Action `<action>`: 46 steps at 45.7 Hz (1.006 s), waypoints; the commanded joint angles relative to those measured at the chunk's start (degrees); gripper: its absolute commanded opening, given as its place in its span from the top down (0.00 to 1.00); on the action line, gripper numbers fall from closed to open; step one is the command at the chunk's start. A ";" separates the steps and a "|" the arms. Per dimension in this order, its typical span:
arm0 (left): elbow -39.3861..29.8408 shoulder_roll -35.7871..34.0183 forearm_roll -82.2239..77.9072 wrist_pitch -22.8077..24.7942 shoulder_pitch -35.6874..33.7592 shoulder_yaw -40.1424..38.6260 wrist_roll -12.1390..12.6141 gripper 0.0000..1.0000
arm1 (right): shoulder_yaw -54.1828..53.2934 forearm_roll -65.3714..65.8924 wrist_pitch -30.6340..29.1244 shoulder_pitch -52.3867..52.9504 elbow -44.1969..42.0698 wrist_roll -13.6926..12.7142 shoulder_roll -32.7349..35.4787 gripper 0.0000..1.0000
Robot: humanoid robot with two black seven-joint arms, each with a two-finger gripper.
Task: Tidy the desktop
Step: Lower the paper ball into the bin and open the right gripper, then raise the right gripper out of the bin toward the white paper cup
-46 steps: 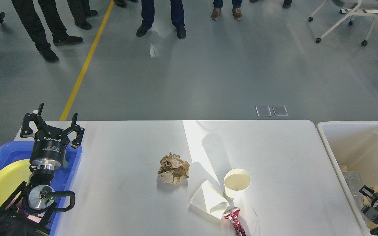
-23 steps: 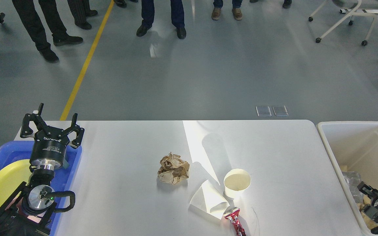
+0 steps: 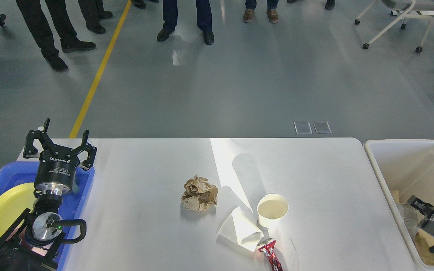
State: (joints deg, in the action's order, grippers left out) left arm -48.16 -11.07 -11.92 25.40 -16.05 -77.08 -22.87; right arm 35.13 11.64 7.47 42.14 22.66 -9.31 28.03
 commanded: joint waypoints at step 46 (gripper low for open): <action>0.00 0.00 -0.03 0.00 0.05 0.00 0.02 0.04 | 35.63 -7.86 -46.23 82.39 65.31 -0.62 -5.44 0.00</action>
State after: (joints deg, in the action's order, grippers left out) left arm -48.16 -11.07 -11.91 25.40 -16.09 -77.08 -22.76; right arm 70.59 3.93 -39.42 118.24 81.66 -9.95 22.72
